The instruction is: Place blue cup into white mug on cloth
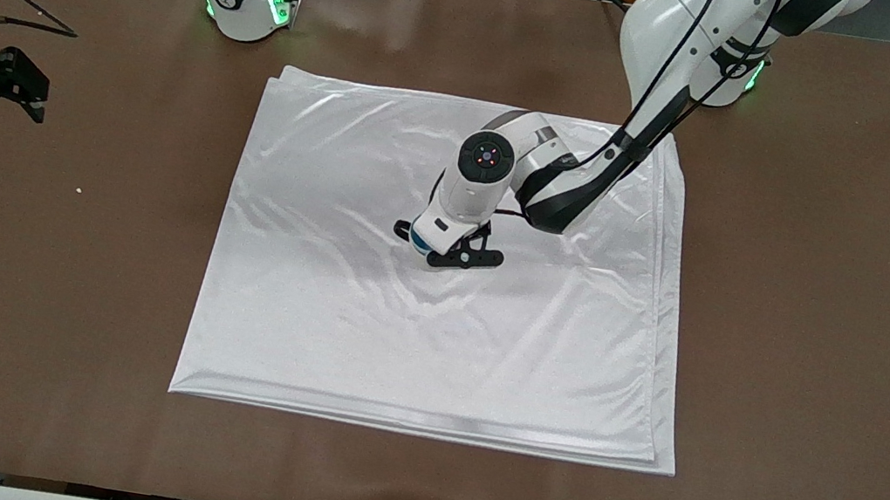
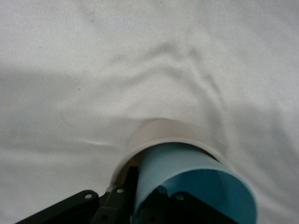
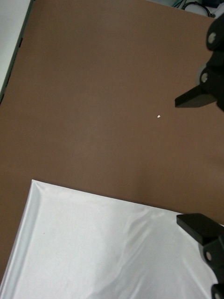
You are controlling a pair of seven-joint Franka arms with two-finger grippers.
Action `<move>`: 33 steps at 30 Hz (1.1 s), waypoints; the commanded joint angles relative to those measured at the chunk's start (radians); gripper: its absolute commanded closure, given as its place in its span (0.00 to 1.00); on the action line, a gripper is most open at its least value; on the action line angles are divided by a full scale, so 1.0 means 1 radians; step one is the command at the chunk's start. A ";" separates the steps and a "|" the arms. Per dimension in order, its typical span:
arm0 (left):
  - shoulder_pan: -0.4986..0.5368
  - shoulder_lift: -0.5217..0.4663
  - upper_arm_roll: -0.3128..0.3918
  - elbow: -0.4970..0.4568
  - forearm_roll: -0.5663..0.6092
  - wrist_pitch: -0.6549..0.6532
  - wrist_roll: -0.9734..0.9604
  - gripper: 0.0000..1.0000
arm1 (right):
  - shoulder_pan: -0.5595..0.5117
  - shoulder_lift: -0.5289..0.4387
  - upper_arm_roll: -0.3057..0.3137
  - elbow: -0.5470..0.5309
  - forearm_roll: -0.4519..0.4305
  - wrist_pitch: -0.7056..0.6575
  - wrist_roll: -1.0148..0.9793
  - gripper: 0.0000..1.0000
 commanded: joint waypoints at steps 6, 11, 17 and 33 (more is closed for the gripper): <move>-0.027 -0.006 0.008 0.013 0.029 0.003 -0.023 0.00 | -0.059 0.013 0.012 0.034 0.099 -0.009 0.130 0.00; -0.027 -0.011 0.008 0.023 0.026 -0.001 -0.026 0.00 | -0.085 0.012 0.014 0.034 0.127 -0.014 0.132 0.00; -0.026 -0.034 0.008 0.026 0.029 -0.012 -0.038 0.00 | -0.088 0.007 0.012 0.036 0.125 -0.017 0.135 0.00; -0.013 -0.138 0.049 0.028 0.032 -0.032 -0.026 0.00 | -0.107 -0.008 0.012 0.034 0.119 -0.056 0.176 0.00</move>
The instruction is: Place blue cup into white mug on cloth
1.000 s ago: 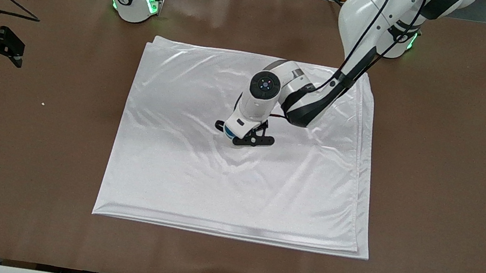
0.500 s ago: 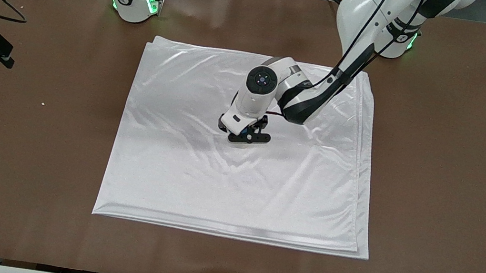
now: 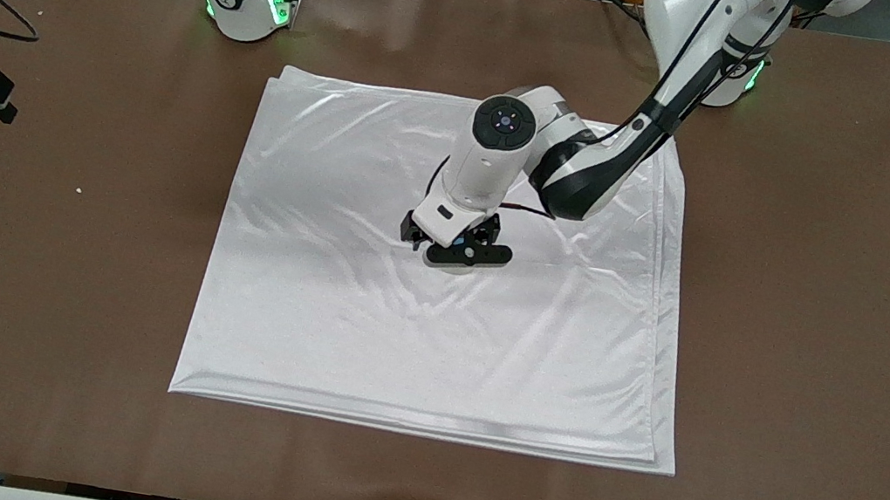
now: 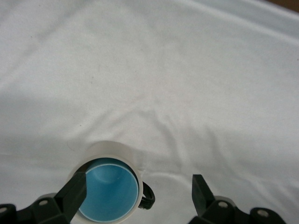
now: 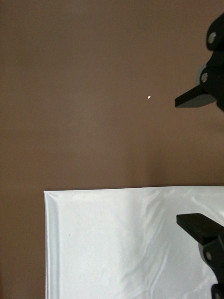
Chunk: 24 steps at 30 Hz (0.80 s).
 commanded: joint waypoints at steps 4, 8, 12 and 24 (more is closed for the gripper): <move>-0.003 -0.028 0.007 -0.017 0.029 -0.032 -0.024 0.00 | -0.019 -0.014 0.012 0.015 0.013 -0.046 0.024 0.00; 0.020 -0.042 0.017 -0.017 0.031 -0.046 -0.021 0.00 | -0.017 -0.014 0.015 0.011 0.015 -0.048 0.024 0.00; 0.057 -0.053 0.022 -0.017 0.031 -0.048 0.009 0.00 | -0.017 -0.014 0.017 0.011 0.015 -0.046 0.036 0.00; 0.207 -0.073 0.022 -0.020 0.031 -0.118 0.183 0.00 | -0.016 -0.014 0.020 0.009 0.015 -0.048 0.061 0.00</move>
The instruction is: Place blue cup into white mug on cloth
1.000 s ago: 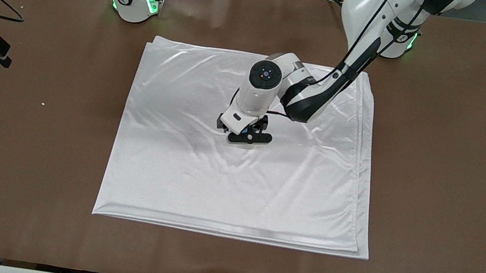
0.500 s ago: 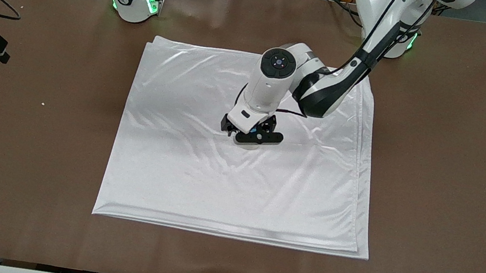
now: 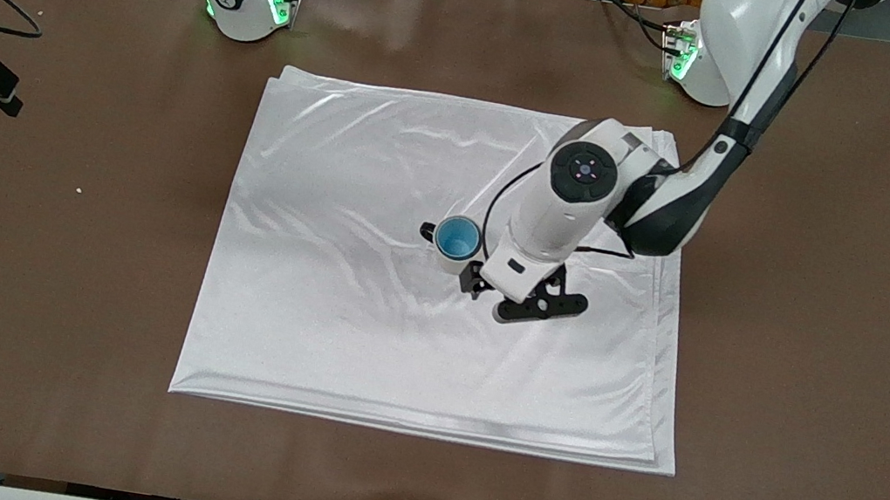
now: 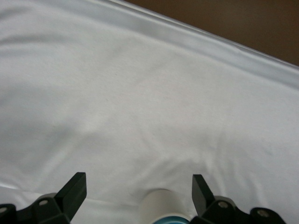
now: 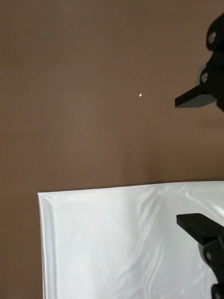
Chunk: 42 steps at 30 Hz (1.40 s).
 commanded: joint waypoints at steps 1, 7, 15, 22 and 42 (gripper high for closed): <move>0.062 -0.029 -0.007 -0.017 0.027 -0.031 0.075 0.00 | -0.014 -0.010 0.009 0.004 0.015 -0.014 0.020 0.00; 0.145 -0.050 -0.007 -0.024 0.027 -0.032 0.170 0.00 | -0.014 -0.010 0.007 0.004 0.015 -0.014 0.020 0.00; 0.271 -0.090 -0.013 -0.029 0.026 -0.112 0.363 0.00 | -0.014 -0.010 0.009 0.006 0.015 -0.013 0.020 0.00; 0.395 -0.141 -0.020 -0.041 0.010 -0.185 0.572 0.00 | -0.014 -0.010 0.010 0.006 0.015 -0.008 0.020 0.00; 0.513 -0.428 -0.020 -0.294 -0.020 -0.233 0.701 0.00 | -0.014 -0.010 0.009 0.004 0.015 -0.008 0.020 0.00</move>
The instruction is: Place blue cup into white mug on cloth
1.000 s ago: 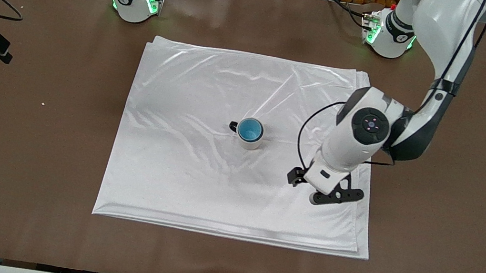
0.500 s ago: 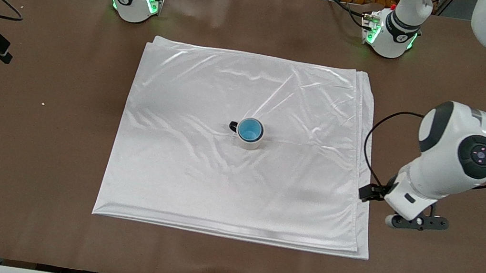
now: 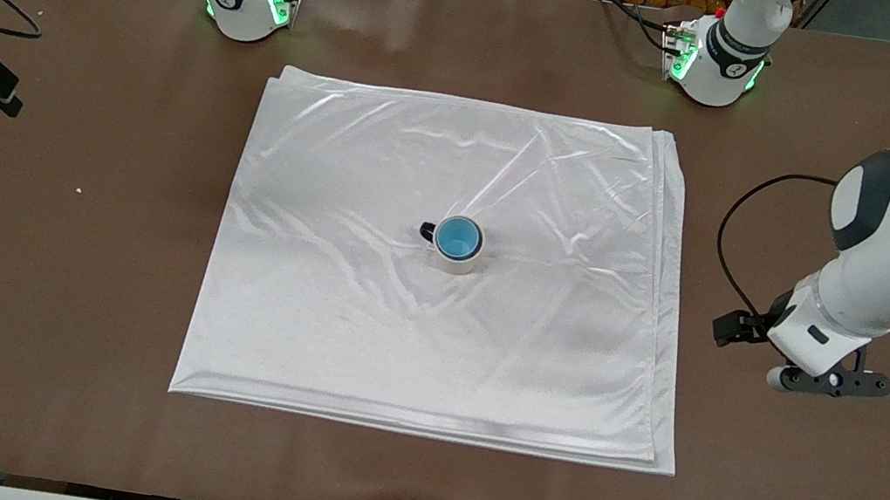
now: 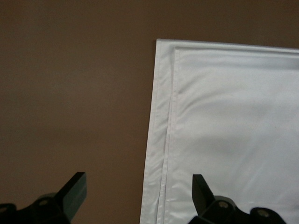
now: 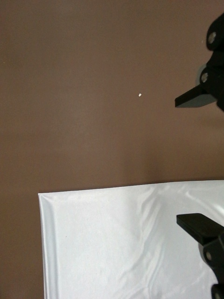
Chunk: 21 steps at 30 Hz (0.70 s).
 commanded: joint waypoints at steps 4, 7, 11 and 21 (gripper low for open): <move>0.043 -0.164 -0.011 -0.100 -0.020 -0.071 0.087 0.00 | -0.014 -0.010 0.007 0.004 0.015 -0.009 0.013 0.00; 0.043 -0.178 -0.004 -0.099 -0.023 -0.074 0.087 0.00 | -0.014 -0.010 0.007 0.006 0.015 -0.009 0.013 0.00; 0.059 -0.194 -0.001 -0.091 -0.023 -0.078 0.087 0.00 | -0.014 -0.010 0.009 0.007 0.015 -0.006 0.013 0.00; 0.106 -0.221 -0.003 -0.030 -0.023 -0.178 0.116 0.00 | -0.014 -0.009 0.009 0.007 0.018 0.001 0.013 0.00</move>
